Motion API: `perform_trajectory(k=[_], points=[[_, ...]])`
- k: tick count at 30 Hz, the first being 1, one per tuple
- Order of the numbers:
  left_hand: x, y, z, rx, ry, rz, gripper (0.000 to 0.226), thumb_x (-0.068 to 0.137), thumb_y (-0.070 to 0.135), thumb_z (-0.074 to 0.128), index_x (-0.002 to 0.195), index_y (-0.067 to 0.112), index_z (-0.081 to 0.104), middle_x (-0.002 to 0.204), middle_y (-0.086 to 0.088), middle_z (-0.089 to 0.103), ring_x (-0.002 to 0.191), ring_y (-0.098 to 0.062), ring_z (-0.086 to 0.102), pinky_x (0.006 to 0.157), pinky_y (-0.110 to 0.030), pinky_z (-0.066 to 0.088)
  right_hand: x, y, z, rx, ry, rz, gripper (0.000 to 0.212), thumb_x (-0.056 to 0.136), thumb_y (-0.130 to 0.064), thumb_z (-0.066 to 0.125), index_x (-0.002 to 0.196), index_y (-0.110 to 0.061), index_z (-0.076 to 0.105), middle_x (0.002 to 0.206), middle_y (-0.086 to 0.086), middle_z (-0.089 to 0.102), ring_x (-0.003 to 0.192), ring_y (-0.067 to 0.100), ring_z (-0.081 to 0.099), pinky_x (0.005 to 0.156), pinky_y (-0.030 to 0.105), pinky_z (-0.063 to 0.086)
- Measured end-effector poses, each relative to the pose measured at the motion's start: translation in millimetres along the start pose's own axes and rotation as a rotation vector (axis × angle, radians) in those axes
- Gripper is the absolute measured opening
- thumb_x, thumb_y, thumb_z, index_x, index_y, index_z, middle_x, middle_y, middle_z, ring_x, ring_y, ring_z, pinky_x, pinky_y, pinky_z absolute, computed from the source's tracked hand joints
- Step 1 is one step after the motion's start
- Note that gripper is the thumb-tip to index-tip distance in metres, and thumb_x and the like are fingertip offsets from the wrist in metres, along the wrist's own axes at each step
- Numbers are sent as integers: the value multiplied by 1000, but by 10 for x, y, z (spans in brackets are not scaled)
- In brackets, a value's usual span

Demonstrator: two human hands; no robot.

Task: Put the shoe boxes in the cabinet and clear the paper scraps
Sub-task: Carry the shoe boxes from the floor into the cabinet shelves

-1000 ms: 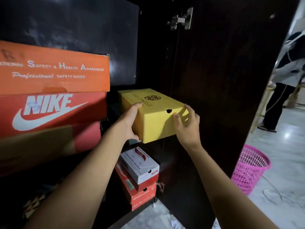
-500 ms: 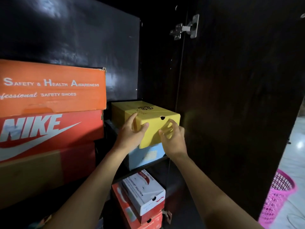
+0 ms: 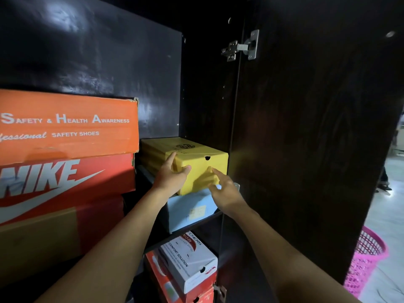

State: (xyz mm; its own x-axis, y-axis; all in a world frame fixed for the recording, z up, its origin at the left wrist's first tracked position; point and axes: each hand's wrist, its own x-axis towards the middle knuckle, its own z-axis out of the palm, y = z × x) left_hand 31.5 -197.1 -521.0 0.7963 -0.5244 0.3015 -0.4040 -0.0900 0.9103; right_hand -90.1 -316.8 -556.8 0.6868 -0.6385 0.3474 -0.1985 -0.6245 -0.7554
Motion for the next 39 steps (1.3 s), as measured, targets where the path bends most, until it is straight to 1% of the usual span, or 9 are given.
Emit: perform_trajectory(k=[5, 9, 13, 16, 21, 26, 29, 33, 39], points=[[-313, 224, 113, -172, 14, -116, 74, 88, 34, 69, 151, 35, 30, 153, 2, 37, 133, -23, 45, 106, -40, 44, -336, 24, -350, 105, 65, -15, 44, 100, -24, 48, 143, -28, 44, 136, 1, 53, 114, 9, 59, 102, 35, 47], [-894, 365, 316, -206, -22, -71, 69, 91, 36, 65, 151, 27, 32, 152, 2, 38, 138, -21, 39, 110, -32, 35, -965, 90, -673, 69, 144, 3, 40, 100, -20, 50, 140, -19, 50, 131, 1, 56, 122, 11, 54, 100, 18, 42], [-1536, 375, 583, -202, -148, -20, 34, 91, 33, 64, 123, 25, 58, 111, 6, 61, 110, -16, 56, 84, -19, 39, -1745, 255, -940, -11, 219, 60, 34, 101, -15, 49, 133, -15, 59, 117, -6, 62, 111, 0, 56, 80, -6, 35], [-2063, 265, 871, -188, -302, -27, 29, 88, 36, 67, 114, 23, 67, 106, 3, 68, 96, -14, 64, 74, -20, 47, -2413, 516, -1120, -75, 263, 142, 33, 100, -15, 50, 130, -16, 62, 111, -6, 67, 103, 5, 64, 84, 1, 43], [-2951, -7, 1453, -212, -620, -126, 21, 89, 34, 66, 106, 22, 70, 92, 11, 67, 87, -4, 64, 88, -32, 54, -3443, 1097, -1357, -169, 362, 343, 29, 90, -33, 51, 112, -27, 70, 102, -2, 75, 91, 16, 71, 85, 38, 56], [-3760, -435, 2197, -187, -812, -288, 11, 88, 29, 68, 96, 22, 72, 100, 3, 70, 95, -16, 67, 86, -31, 52, -4389, 1883, -1434, -171, 446, 624, 23, 85, -30, 50, 99, -31, 68, 93, -1, 74, 84, 19, 70, 81, 42, 56], [-4223, -766, 2644, -118, -911, -393, 4, 87, 32, 67, 84, 29, 65, 106, 0, 70, 93, -19, 67, 82, -34, 55, -4931, 2362, -1377, -172, 482, 821, 20, 93, -20, 54, 105, -25, 69, 94, 6, 73, 79, 25, 67, 74, 34, 53], [-4825, -1204, 3115, -66, -1004, -523, 20, 91, 28, 64, 110, 21, 64, 117, -4, 66, 88, -19, 61, 77, -32, 53, -5565, 2952, -1179, -125, 553, 1060, 31, 93, -16, 50, 119, -16, 65, 110, 12, 70, 98, 29, 65, 79, 30, 48], [-5562, -1908, 3583, 142, -1111, -719, 51, 95, 37, 56, 142, 21, 42, 142, -1, 48, 109, -23, 56, 82, -33, 48, -5994, 3476, -732, -119, 653, 1383, 51, 94, -29, 50, 143, -19, 43, 147, 13, 38, 132, 32, 41, 107, 45, 38]])
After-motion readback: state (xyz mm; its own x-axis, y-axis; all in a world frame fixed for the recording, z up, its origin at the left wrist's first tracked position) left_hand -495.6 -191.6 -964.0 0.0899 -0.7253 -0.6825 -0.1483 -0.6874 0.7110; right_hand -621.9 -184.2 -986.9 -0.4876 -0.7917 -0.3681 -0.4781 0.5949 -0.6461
